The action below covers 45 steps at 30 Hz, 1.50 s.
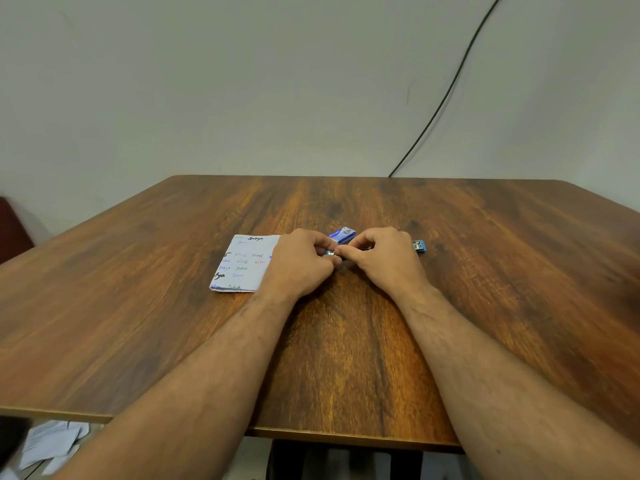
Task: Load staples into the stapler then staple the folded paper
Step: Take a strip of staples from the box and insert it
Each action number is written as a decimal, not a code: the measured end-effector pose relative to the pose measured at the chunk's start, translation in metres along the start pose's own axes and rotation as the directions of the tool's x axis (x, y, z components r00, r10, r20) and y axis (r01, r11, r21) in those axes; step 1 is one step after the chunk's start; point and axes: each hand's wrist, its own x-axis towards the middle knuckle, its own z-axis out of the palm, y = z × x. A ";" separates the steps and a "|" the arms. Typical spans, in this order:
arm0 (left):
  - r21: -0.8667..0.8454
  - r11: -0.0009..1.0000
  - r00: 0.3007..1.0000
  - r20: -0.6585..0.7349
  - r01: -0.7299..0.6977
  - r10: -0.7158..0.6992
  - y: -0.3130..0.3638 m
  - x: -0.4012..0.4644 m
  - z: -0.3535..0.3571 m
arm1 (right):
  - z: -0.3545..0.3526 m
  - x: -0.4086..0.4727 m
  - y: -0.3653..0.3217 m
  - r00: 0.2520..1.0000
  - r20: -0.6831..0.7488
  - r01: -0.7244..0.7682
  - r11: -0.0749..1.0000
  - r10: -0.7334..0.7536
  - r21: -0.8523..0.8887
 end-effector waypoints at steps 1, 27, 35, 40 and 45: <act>0.003 1.000 1.000 0.000 0.001 -0.001 0.000 0.000 0.000 | 0.000 0.000 0.000 1.000 0.004 0.006 1.000 -0.006 0.000; 0.045 0.999 1.000 -0.024 0.007 -0.006 -0.001 0.002 0.005 | 0.001 0.000 -0.001 1.000 0.013 -0.003 0.998 0.002 0.059; 0.088 0.996 1.000 -0.025 -0.015 0.017 0.002 0.000 0.004 | 0.002 -0.003 -0.009 0.998 0.001 0.062 0.998 -0.062 -0.013; 0.088 0.996 1.000 -0.016 -0.006 0.008 0.003 0.001 0.003 | -0.005 -0.003 -0.007 0.992 -0.128 0.009 0.998 -0.017 -0.064; 0.063 0.998 1.000 -0.015 0.020 -0.019 0.002 0.002 0.004 | -0.011 -0.004 -0.002 0.968 -0.178 -0.152 0.977 0.178 0.151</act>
